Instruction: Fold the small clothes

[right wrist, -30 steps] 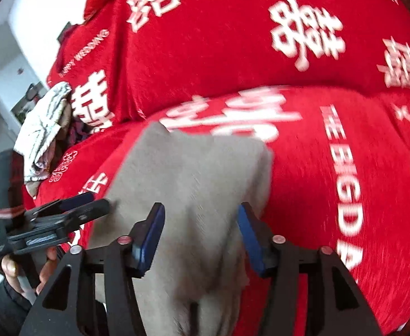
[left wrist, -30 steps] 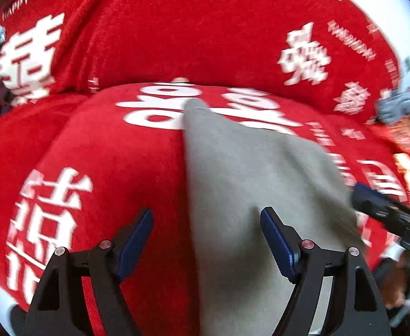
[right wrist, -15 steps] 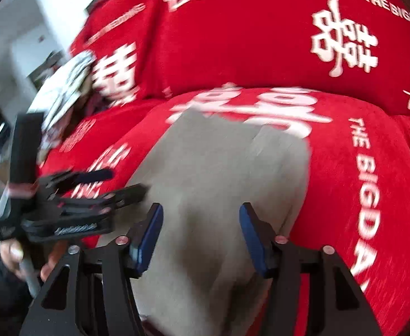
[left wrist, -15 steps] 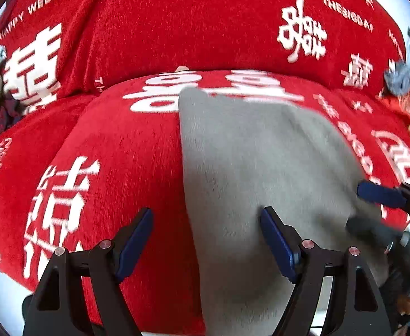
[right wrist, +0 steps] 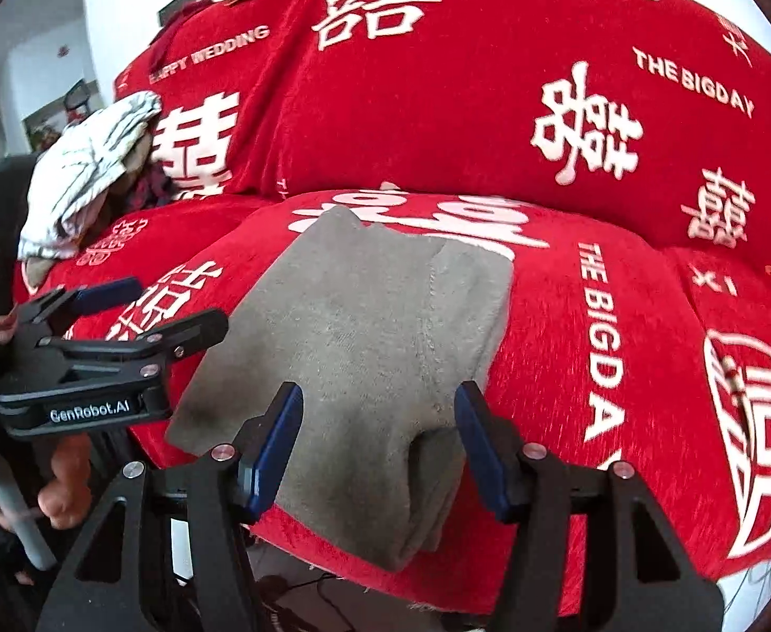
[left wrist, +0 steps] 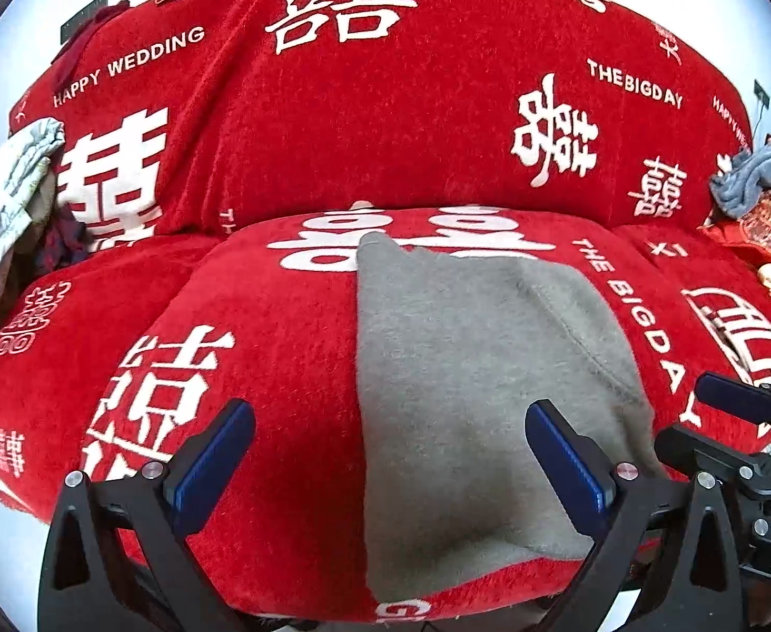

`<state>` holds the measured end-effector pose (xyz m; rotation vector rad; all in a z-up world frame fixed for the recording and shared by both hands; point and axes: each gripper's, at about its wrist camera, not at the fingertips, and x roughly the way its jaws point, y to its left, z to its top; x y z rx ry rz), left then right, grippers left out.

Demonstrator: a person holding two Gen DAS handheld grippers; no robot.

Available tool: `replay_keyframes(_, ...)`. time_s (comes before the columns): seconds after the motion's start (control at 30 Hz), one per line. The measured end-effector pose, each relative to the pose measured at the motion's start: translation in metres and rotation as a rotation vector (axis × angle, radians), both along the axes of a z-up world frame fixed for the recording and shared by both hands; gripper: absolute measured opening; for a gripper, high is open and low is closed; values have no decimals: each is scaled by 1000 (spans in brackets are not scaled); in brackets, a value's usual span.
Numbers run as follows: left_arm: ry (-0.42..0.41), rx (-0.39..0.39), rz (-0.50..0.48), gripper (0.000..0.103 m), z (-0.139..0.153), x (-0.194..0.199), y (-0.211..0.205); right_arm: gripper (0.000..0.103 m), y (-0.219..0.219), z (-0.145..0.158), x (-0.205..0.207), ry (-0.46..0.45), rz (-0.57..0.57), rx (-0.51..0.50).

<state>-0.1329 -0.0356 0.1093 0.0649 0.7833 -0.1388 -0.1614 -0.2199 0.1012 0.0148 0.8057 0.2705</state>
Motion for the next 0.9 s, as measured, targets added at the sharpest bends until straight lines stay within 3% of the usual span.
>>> replay_keyframes(0.17, -62, 34, 63, 103, 6, -13, 2, 64, 9, 0, -8, -3, 5, -36)
replay_keyframes(0.3, -42, 19, 80, 103, 7, -13, 7, 64, 11, 1, -11, -5, 8, -41)
replay_keyframes(0.9, -57, 36, 37, 103, 7, -23, -6, 64, 10, 2, -11, -2, 10, -29)
